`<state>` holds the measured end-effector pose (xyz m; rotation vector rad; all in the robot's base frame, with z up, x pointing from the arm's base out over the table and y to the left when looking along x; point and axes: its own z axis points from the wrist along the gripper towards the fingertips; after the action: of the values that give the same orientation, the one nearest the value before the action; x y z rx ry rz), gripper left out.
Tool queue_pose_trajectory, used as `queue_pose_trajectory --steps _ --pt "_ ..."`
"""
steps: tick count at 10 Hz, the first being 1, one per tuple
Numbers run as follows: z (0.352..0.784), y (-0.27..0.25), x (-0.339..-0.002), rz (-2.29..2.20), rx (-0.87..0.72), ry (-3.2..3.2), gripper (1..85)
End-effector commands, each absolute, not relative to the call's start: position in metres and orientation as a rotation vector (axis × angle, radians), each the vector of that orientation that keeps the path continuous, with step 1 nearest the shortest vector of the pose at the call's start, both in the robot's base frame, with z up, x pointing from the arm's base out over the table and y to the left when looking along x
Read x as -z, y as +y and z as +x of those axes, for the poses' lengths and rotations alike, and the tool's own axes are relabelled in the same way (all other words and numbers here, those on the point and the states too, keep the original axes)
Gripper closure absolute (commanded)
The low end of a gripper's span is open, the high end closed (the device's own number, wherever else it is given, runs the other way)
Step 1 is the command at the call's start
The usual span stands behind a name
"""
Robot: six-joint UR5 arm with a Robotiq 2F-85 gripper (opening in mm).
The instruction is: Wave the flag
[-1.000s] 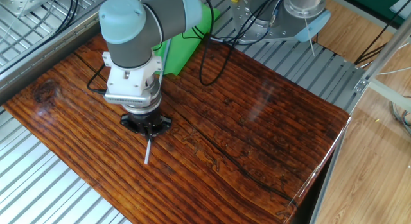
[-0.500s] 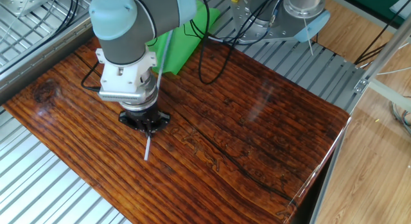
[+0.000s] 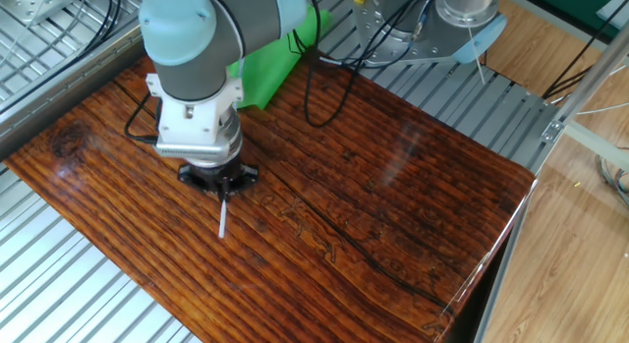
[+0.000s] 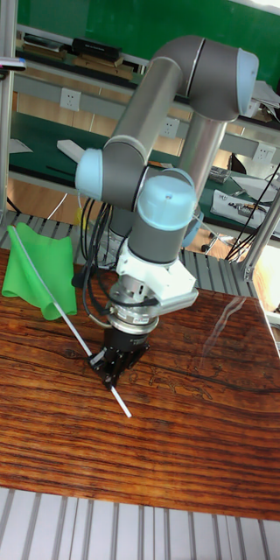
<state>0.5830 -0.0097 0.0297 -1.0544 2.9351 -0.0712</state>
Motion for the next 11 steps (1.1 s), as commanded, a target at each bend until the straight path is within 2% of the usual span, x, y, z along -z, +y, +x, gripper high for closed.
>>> queue_pose_trajectory --steps 1,2,6,8,9,10,11 --pt "0.569 -0.026 -0.052 -1.13 0.161 2.939 84.3" --pt "0.559 -0.03 -0.061 -1.13 0.177 2.954 84.3" --pt "0.501 -0.027 -0.094 -0.983 0.064 3.095 84.3" --pt "0.468 0.004 -0.109 -0.648 -0.132 3.239 84.3" --pt "0.46 0.007 -0.117 -0.575 -0.152 3.28 84.3" --pt "0.457 0.0 -0.124 -0.59 -0.095 3.298 84.3" --pt "0.467 -0.027 -0.13 -0.788 0.098 3.25 84.3"
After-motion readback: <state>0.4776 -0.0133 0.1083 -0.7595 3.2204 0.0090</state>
